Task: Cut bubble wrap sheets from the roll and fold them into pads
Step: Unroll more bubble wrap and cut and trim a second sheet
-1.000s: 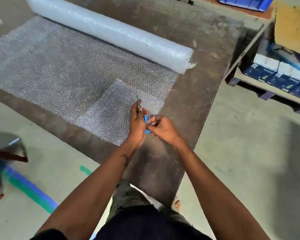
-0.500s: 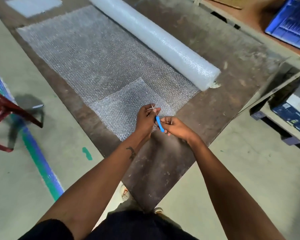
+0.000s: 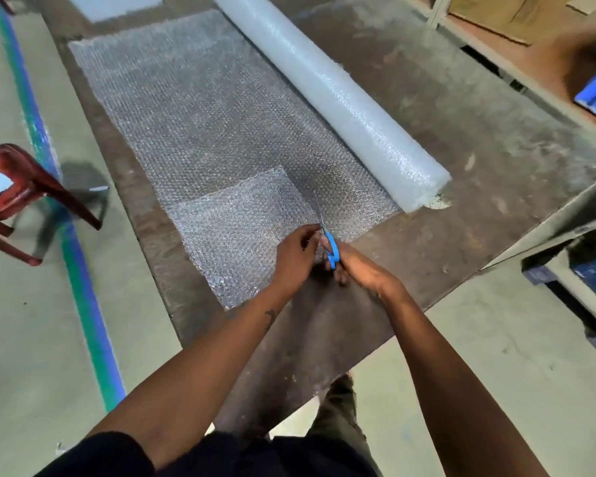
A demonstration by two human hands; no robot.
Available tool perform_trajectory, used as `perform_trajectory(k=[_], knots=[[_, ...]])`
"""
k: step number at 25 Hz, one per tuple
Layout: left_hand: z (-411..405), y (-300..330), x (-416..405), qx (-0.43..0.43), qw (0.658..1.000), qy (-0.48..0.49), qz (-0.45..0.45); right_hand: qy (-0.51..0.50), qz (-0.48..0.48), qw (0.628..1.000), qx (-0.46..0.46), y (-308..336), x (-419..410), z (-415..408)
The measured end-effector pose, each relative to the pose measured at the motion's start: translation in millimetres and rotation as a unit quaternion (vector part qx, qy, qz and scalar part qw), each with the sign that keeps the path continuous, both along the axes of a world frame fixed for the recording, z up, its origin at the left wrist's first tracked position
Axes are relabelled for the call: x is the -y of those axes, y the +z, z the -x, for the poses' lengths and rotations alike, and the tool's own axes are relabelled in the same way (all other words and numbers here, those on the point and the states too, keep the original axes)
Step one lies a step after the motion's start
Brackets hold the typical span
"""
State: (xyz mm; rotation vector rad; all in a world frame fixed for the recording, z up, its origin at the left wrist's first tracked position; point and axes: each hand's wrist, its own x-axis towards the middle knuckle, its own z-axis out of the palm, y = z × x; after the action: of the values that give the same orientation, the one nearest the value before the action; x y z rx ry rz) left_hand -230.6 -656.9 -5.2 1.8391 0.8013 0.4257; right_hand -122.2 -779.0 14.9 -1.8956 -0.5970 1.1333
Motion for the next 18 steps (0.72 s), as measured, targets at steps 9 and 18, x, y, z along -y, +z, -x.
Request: perform_trajectory(k=[9, 18], knots=[[-30, -24, 50, -0.106, 0.965, -0.015, -0.238, 0.028, 0.052, 0.987, -0.15, -16, 55, -56], [-39, -14, 41, -0.185, 0.924, -0.062, -0.328, 0.04, 0.094, 0.979, -0.178, -18, 88, -55]])
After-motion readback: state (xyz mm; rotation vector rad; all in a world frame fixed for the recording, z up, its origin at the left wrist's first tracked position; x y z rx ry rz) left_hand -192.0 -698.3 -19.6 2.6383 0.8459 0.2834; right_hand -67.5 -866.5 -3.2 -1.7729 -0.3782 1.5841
